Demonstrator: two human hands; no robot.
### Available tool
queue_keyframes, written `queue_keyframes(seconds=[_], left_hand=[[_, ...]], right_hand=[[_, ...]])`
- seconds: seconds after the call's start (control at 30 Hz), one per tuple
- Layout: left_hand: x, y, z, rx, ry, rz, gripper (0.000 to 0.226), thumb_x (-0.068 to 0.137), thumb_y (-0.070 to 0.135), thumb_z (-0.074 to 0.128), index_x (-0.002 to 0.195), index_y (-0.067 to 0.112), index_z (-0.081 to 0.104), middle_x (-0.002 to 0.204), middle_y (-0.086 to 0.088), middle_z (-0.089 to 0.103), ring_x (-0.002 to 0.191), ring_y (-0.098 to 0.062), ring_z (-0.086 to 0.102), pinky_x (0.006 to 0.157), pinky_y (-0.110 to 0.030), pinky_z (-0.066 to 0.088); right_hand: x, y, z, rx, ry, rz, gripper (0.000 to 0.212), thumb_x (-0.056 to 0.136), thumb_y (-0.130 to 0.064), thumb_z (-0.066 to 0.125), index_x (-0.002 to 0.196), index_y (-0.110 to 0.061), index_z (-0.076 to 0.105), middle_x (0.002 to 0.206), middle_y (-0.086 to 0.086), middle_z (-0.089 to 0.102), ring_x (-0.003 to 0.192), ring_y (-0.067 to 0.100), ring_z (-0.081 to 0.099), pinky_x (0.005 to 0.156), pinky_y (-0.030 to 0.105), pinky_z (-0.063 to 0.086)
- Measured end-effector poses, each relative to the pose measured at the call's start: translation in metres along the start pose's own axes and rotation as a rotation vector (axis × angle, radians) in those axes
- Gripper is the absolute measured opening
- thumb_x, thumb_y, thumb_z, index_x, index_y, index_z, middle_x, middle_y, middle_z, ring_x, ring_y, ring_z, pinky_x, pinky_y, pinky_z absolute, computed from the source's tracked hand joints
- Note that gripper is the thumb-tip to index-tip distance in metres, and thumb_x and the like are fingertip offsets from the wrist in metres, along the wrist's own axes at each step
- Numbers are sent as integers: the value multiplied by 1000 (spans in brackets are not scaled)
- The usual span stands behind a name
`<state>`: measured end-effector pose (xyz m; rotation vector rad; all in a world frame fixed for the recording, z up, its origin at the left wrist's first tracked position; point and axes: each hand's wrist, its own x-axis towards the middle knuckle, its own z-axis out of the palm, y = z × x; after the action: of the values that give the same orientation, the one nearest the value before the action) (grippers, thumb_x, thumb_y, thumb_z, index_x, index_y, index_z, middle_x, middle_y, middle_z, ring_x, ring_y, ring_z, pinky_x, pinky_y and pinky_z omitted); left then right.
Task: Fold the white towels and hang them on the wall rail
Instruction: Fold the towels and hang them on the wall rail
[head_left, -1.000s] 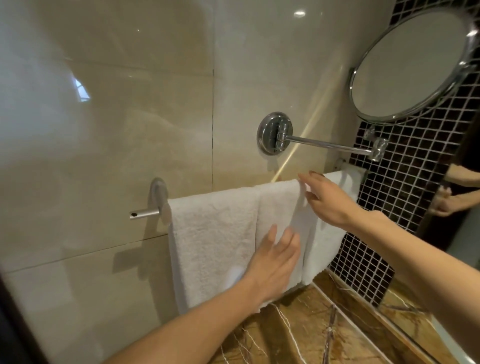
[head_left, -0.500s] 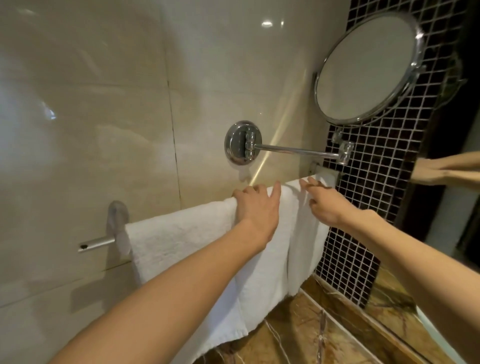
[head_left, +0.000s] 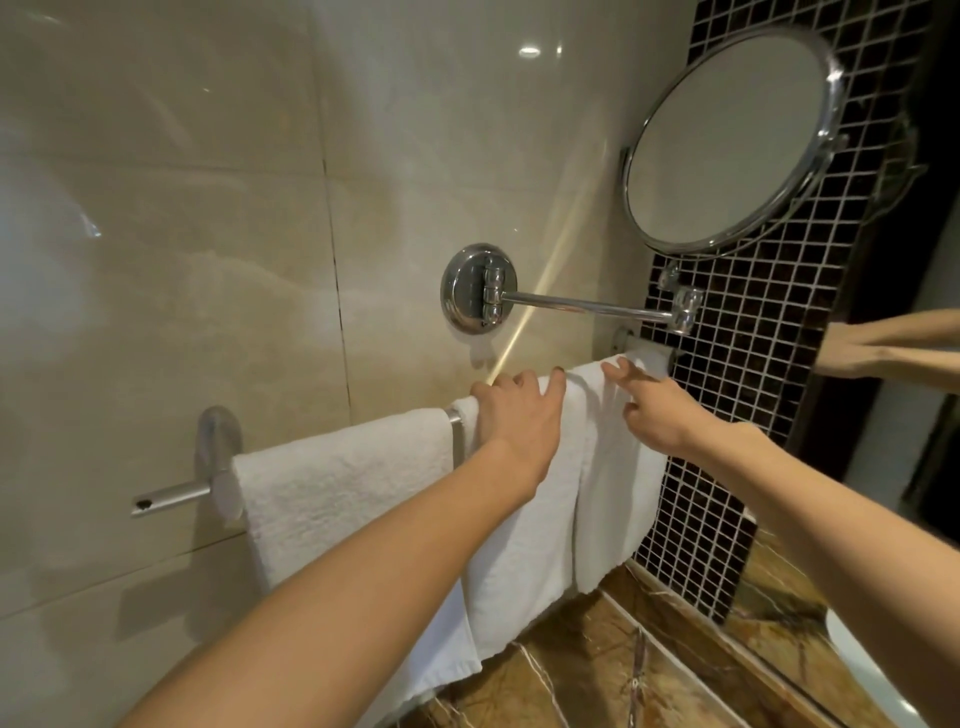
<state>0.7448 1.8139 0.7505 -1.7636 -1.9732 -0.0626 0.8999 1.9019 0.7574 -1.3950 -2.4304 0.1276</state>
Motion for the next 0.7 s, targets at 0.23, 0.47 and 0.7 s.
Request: queue_keyframes(seconds=[0.23,0.47,0.7], left_hand=[[0,-1,2,18,1,11,85,84,17,60,149,18,7,132,-16,42,109,-35,49,83,-46,39],[-5,-7,1,14,35,-9,62,98,34,38,149,15,9,135,-20,41,112,-38,47,92,-52,36],[-29,-52,-26,-27,84,-97,50,96,44,29,127,8,47,124,-16,50,110,-34,48,91,-48,36]], right_hand=[[-4,-4,-1,53,-34,17,73,88,2,38,153,-20,13,161,6,2,147,25,10,116,29,14],[-20,-23,-11,63,-6,-34,69,88,1,40,152,-15,20,160,11,8,147,24,10,116,29,13],[-39,-90,-5,70,82,-303,64,91,-7,47,150,-18,24,159,10,17,145,24,18,115,36,20]])
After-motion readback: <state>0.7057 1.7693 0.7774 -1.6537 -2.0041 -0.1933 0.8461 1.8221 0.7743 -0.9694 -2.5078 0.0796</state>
